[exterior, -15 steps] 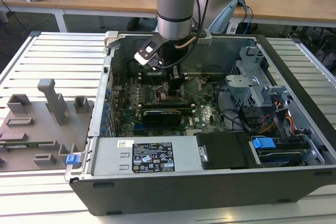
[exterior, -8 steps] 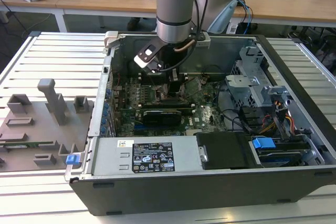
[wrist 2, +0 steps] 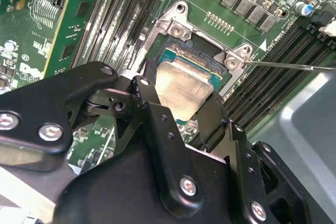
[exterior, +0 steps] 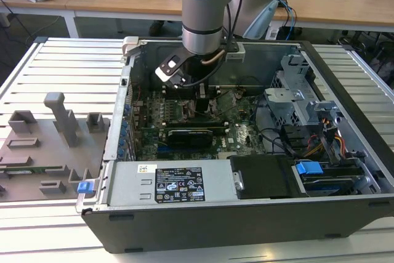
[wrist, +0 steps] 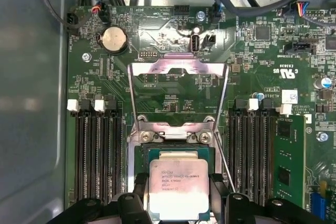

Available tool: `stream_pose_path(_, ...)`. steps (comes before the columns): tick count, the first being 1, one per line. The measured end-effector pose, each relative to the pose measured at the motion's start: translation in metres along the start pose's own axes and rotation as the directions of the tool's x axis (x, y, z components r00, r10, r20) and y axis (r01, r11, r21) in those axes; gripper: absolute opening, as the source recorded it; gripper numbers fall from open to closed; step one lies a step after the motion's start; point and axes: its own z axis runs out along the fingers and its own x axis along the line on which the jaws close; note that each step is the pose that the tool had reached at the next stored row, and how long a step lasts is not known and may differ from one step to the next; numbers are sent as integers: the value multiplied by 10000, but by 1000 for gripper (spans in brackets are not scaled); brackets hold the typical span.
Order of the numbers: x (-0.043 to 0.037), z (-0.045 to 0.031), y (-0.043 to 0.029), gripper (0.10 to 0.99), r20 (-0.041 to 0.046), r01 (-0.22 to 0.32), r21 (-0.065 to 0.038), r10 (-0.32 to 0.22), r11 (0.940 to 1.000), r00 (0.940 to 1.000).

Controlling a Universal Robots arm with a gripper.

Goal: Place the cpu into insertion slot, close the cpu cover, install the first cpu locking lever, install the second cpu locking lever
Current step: 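Place the cpu into insertion slot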

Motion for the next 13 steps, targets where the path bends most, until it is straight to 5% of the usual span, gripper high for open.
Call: stream_pose_path(13,3,75,-4,545,3,0,2,0,10000,10000)
